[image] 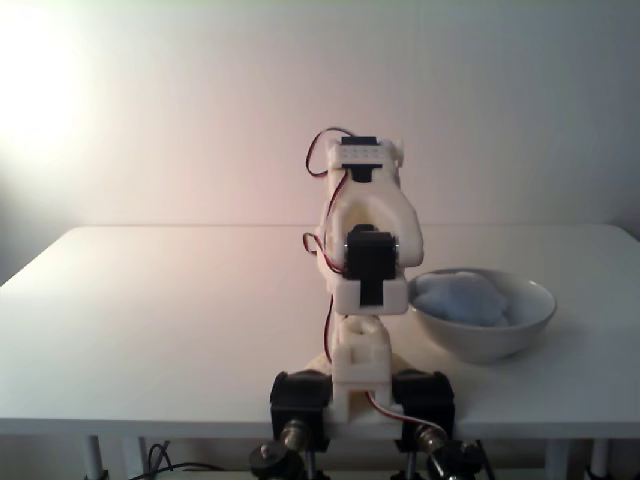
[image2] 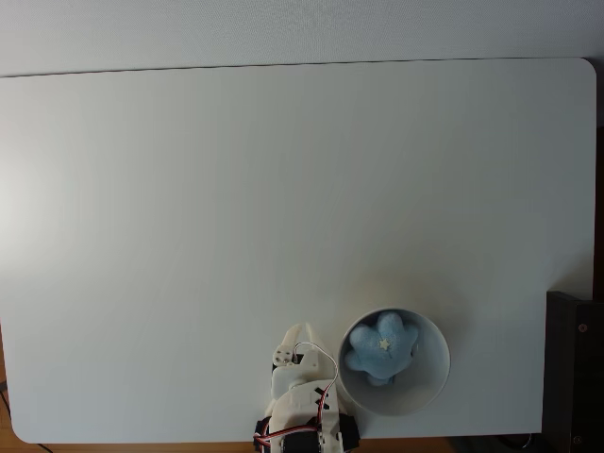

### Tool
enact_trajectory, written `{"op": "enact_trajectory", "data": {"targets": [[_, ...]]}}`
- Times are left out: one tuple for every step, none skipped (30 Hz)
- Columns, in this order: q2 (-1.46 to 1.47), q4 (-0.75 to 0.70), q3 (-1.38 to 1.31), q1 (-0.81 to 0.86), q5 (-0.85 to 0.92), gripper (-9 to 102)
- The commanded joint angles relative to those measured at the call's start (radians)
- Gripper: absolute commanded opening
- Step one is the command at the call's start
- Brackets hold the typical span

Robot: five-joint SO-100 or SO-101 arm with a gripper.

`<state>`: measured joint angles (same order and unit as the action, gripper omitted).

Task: Grasp a skyblue doll and put it into the bowl.

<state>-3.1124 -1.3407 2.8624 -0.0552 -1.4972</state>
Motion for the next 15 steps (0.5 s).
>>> {"op": "enact_trajectory", "data": {"targets": [[-0.287,-0.002,0.002,0.003,-0.002,0],[-0.287,-0.002,0.002,0.005,-0.002,0],[-0.287,-0.002,0.002,0.005,-0.002,0],[-0.287,-0.002,0.002,0.005,-0.002,0],[-0.287,-0.002,0.002,0.005,-0.002,0],[-0.287,-0.002,0.002,0.005,-0.002,0],[-0.287,-0.002,0.002,0.0,-0.002,0],[-0.287,-0.002,0.002,-0.003,-0.002,0],[-0.287,-0.002,0.002,-0.003,-0.002,0],[-0.287,-0.002,0.002,-0.003,-0.002,0],[-0.287,-0.002,0.002,-0.003,-0.002,0],[-0.287,-0.002,0.002,-0.003,-0.002,0],[-0.287,-0.002,0.002,-0.003,-0.002,0],[-0.287,-0.002,0.002,-0.003,0.002,0],[-0.287,-0.002,0.002,-0.003,0.005,0]]}}
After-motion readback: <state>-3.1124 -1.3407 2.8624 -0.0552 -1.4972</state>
